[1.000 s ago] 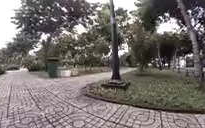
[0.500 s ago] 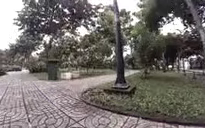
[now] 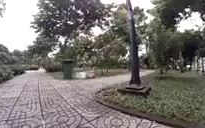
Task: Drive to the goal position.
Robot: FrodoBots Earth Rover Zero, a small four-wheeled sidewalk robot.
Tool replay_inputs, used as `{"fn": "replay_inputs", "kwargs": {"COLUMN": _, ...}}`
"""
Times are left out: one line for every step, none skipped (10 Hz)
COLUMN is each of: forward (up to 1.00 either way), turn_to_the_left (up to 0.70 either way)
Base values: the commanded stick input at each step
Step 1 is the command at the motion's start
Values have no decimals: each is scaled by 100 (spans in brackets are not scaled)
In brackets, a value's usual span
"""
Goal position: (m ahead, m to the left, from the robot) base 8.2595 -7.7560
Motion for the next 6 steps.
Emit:
{"fn": "replay_inputs", "kwargs": {"forward": 68, "turn_to_the_left": 27}}
{"fn": "replay_inputs", "kwargs": {"forward": 10, "turn_to_the_left": 42}}
{"fn": "replay_inputs", "kwargs": {"forward": 0, "turn_to_the_left": 45}}
{"fn": "replay_inputs", "kwargs": {"forward": 0, "turn_to_the_left": 45}}
{"fn": "replay_inputs", "kwargs": {"forward": 0, "turn_to_the_left": 45}}
{"fn": "replay_inputs", "kwargs": {"forward": 41, "turn_to_the_left": 35}}
